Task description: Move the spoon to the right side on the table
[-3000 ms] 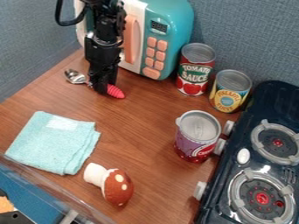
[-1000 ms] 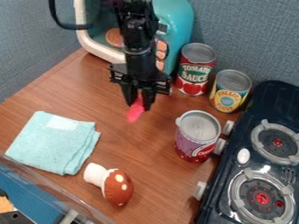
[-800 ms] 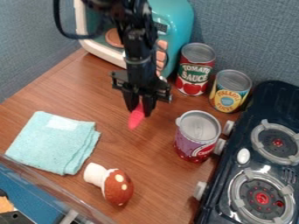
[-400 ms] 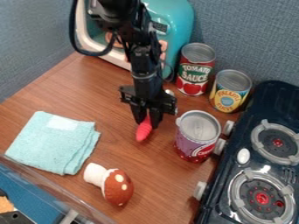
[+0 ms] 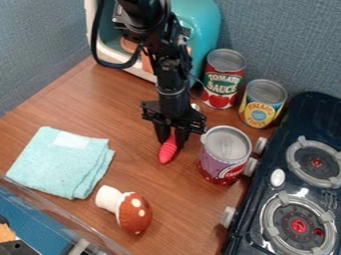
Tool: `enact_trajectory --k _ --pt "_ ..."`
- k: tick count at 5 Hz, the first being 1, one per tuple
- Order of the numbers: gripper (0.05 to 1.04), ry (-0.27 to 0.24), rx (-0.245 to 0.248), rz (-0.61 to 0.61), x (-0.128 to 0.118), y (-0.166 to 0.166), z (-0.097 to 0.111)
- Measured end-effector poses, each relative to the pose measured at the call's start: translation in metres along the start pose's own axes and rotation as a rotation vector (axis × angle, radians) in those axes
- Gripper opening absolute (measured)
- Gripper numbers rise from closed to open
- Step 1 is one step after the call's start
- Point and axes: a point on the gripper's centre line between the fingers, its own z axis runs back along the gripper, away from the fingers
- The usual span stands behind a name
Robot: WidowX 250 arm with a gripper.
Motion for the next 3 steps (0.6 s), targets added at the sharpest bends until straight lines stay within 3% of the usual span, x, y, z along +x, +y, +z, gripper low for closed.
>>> enact_trajectory --k 1,2,3 --pt "0.748 0.001 0.018 0.031 -0.002 0.002 -0.002" --pt "0.991 -0.004 0.021 0.04 -0.004 0.002 0.003" --pt "1.004 -0.033 0.012 0.045 -0.002 0.0 0.016"
